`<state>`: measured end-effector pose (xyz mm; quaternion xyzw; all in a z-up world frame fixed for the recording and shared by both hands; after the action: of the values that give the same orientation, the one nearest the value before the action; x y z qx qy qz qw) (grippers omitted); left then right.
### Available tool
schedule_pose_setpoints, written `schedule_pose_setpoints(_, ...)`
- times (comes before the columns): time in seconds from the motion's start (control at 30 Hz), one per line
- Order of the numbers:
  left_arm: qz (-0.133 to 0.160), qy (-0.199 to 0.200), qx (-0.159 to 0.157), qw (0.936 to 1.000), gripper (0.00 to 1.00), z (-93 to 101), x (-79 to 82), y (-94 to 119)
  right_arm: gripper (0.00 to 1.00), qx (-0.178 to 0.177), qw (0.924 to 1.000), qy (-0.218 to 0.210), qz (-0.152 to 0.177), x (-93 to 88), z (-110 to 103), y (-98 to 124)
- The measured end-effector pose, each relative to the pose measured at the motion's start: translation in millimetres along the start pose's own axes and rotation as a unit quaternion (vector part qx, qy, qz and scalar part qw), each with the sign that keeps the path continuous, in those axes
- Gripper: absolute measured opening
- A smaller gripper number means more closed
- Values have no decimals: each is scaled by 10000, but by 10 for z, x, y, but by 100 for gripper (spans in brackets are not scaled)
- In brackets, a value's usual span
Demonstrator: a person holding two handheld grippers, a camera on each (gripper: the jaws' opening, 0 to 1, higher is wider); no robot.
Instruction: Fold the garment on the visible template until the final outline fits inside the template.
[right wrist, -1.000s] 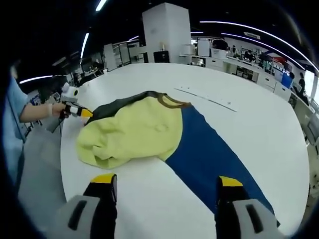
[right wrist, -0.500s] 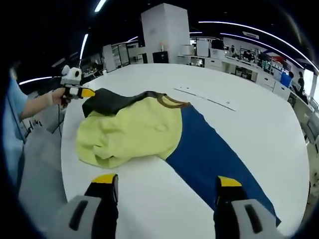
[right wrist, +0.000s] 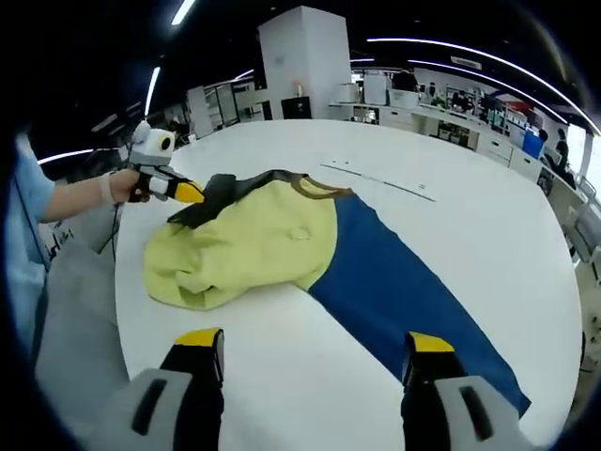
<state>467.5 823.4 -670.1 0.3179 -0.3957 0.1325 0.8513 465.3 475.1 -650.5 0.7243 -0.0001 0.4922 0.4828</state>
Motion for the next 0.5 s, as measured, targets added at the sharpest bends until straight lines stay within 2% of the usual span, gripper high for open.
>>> schedule_pose_setpoints(0.17,-165,-5,-14,9999,0,-13,-91,-110,78,-54,10000,-68,-1,-56,22,43)
schedule_pose_setpoints(0.5,-381,-40,78,9992,0,-85,-248,-192,78,-18,9998,-173,13,-81,-11,23)
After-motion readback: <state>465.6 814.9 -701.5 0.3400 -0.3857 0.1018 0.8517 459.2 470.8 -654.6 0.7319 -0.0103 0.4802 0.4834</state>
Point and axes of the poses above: the point that each gripper's makers call its tool centre point, and the gripper's own axes: y roughly backward along the fingers, z roughly to its right, x roughly out of its top, the point moved 8 cm from there along y, roughly backward along the fingers, and after that the axes turned 5 degrees about -x, right-handed, at the moved point
